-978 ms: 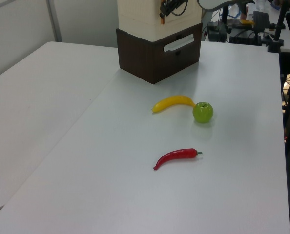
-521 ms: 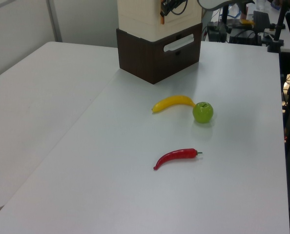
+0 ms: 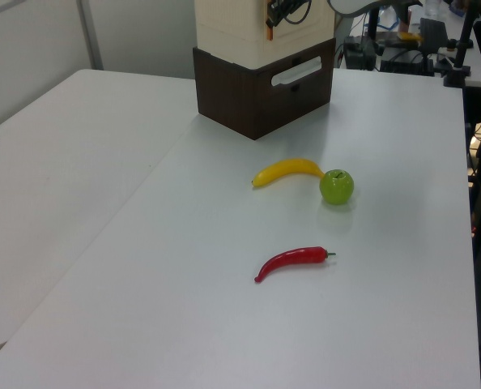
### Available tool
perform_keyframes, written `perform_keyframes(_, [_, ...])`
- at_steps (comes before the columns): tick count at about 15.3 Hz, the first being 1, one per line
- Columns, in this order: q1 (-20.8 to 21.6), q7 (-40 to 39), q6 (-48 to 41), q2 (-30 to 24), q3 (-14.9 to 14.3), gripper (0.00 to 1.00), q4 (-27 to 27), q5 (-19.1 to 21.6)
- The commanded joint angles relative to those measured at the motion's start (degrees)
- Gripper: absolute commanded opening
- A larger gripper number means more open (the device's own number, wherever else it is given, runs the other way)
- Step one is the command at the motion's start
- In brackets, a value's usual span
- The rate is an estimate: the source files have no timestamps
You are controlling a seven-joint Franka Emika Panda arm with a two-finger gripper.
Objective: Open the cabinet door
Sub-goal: 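Pull the door handle outward, swinging the cream door open on its hinge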
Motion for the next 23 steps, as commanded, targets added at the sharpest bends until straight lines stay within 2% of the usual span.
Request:
perform_keyframes(1, [0.48,0.92,-6.66,-3.27,0.43,0.06,-0.74,-0.61])
perform_keyframes(4, [0.65,1.01,-9.3,-3.89,0.61,0.08,-0.74,-0.44])
perform_keyframes(7, [0.65,1.01,-12.81,-4.24,0.69,0.38,-0.66,0.35])
perform_keyframes(8, [0.65,1.01,-13.96,-4.85,0.69,0.42,-0.66,1.31])
perform_keyframes(9, [0.65,1.01,-15.1,-5.29,0.69,0.62,-0.57,2.28])
perform_keyframes(11, [0.83,0.92,-18.35,-6.43,0.69,0.9,-0.22,3.69])
perform_keyframes(12, [0.74,1.01,-19.49,-6.96,0.69,1.0,-0.13,3.87])
perform_keyframes(14, [0.74,1.01,-20.03,-8.46,0.61,1.0,-0.04,3.87])
perform_keyframes(20, [0.65,1.1,-18.72,-7.94,0.52,1.0,6.54,3.78])
perform_keyframes(23, [0.65,1.36,-9.7,-6.97,0.61,1.0,6.73,4.22])
